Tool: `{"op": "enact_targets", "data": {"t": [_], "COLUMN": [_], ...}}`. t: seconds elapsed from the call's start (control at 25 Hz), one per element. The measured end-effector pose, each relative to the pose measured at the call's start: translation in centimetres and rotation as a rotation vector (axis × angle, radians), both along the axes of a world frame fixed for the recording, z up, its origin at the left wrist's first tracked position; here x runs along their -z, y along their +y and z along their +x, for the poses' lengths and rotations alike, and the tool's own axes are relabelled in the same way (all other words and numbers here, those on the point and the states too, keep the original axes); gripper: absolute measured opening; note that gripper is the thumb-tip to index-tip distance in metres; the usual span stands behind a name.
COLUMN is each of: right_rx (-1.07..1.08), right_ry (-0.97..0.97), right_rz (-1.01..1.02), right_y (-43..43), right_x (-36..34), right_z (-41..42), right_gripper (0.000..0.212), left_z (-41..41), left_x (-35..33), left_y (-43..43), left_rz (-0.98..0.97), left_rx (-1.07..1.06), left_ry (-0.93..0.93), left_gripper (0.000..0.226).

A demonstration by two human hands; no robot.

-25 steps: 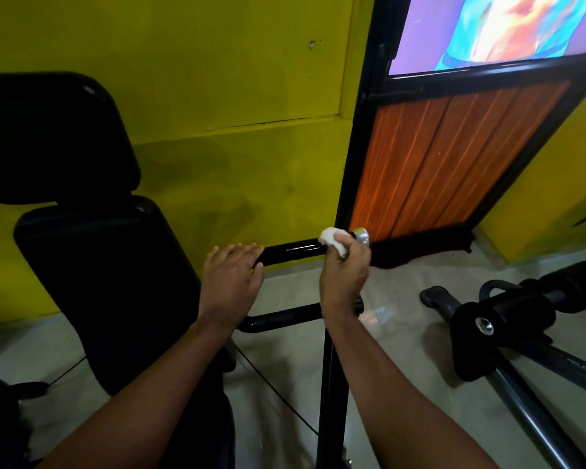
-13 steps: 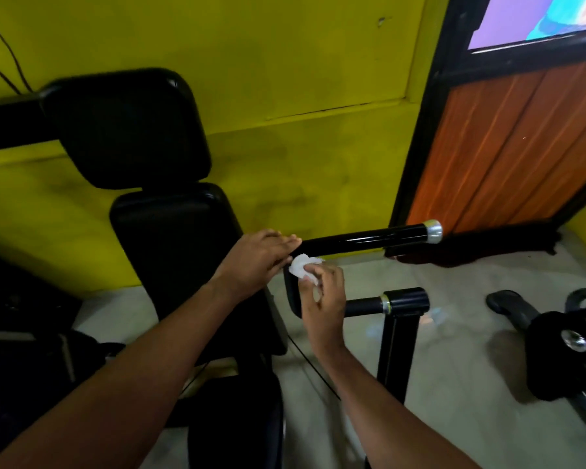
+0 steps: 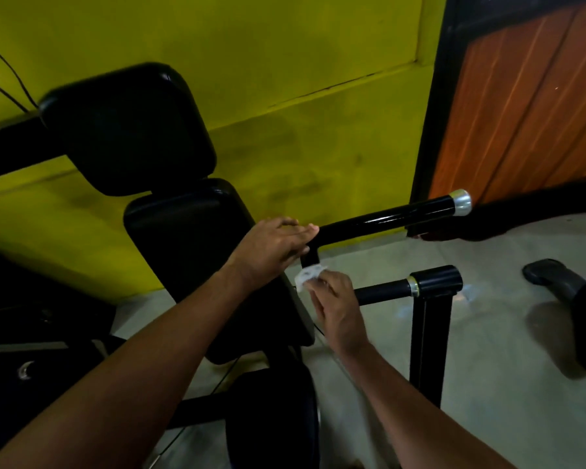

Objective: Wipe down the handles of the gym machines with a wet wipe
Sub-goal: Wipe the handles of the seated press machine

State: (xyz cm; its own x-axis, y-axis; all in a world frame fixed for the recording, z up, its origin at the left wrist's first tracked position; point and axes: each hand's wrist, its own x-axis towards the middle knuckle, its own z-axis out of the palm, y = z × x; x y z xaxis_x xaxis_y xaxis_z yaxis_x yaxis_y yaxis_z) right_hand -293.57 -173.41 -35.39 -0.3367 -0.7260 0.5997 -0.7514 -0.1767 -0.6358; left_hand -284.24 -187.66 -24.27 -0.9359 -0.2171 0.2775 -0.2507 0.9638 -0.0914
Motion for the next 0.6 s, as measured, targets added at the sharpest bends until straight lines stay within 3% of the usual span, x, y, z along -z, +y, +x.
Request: {"op": "enact_targets", "data": {"t": [0.12, 0.2, 0.36, 0.44, 0.52, 0.6], "right_rx": [0.029, 0.044, 0.11, 0.165, 0.04, -0.175], "right_ry": [0.16, 0.122, -0.451, -0.75, -1.132, -1.345], "right_rz": [-0.031, -0.023, -0.029, 0.023, 0.202, 0.439], "right_y": [-0.4, -0.5, 1.2, -0.4, -2.6, -4.0], "right_x": [-0.6, -1.1, -0.2, -1.9, -3.6, -3.8], "right_z": [0.2, 0.2, 1.2, 0.5, -1.2, -3.7], "right_gripper": [0.025, 0.025, 0.035, 0.022, 0.023, 0.018], "left_z": [0.0, -0.1, 0.2, -0.2, -0.2, -0.3], "left_x": [-0.4, -0.6, -0.1, -0.2, -0.5, -1.0], "left_y": [0.0, 0.0, 0.8, 0.9, 0.8, 0.2], "left_rz": [-0.021, -0.015, 0.024, 0.05, 0.05, 0.05], "left_rx": [0.011, -0.007, -0.049, -0.055, -0.041, -0.024], "left_ry": [0.016, 0.009, 0.007, 0.003, -0.015, -0.04], "left_gripper": [0.04, 0.041, 0.043, 0.043, 0.042, 0.041]}}
